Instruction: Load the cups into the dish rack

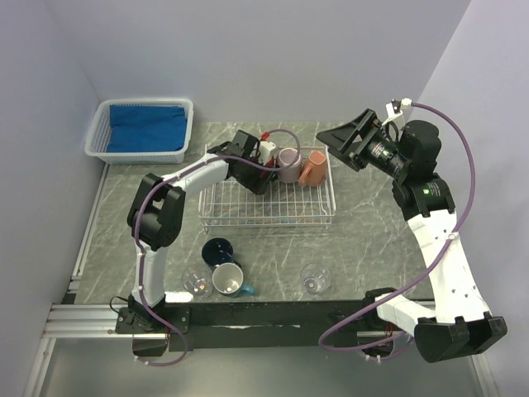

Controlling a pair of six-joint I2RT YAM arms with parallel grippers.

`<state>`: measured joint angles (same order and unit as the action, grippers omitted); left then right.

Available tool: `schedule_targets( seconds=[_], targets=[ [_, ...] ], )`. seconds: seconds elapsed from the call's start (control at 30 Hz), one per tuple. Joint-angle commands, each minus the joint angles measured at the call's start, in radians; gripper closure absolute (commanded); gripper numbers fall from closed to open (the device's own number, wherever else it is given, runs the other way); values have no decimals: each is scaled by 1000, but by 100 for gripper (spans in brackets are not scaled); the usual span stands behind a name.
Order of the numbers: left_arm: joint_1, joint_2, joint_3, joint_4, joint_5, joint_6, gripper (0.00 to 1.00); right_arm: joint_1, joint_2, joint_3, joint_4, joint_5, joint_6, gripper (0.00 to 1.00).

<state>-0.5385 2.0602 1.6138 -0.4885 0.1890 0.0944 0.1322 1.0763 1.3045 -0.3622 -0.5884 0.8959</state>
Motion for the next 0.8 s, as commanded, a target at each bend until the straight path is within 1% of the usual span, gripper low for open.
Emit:
schedule_targets(
  seconds=[0.0, 0.13, 0.23, 0.33, 0.4, 0.5, 0.53, 0.57, 0.63, 0.67, 0.7, 0.73, 0.77],
  targets=[
    [14, -28, -20, -30, -37, 8, 20, -8, -4, -2, 8, -21, -22, 12],
    [17, -58, -9, -48, -46, 8, 17, -9, -3, 10, 2, -24, -28, 12],
    [28, -97, 29, -80, -42, 13, 16, -9, 5, 30, -38, -21, -54, 12],
    [73, -143, 90, -136, -22, 5, 15, -9, 19, 64, -105, -10, -89, 11],
    [93, -189, 101, -169, -10, 10, 14, -8, 22, 70, -164, -5, -107, 11],
    [143, -259, 106, -211, 16, 10, 14, 1, 39, 85, -273, -2, -172, 10],
    [173, -279, 104, -220, 26, 7, 14, 12, 66, 107, -315, 2, -233, 11],
    [190, -323, 103, -225, 56, 7, 14, 64, 82, 120, -401, 30, -265, 10],
    [250, -368, 113, -231, 93, -5, 13, 165, 146, 182, -492, 112, -355, 10],
    [271, -406, 127, -240, 114, -8, 13, 222, 177, 206, -570, 202, -379, 11],
    [296, -426, 142, -248, 178, -13, 13, 351, 212, 234, -611, 272, -396, 10],
    [320, -442, 158, -258, 211, -16, 13, 407, 296, 299, -654, 321, -432, 11],
    [371, -468, 190, -265, 236, -22, 12, 453, 342, 337, -740, 367, -448, 11]
  ],
)
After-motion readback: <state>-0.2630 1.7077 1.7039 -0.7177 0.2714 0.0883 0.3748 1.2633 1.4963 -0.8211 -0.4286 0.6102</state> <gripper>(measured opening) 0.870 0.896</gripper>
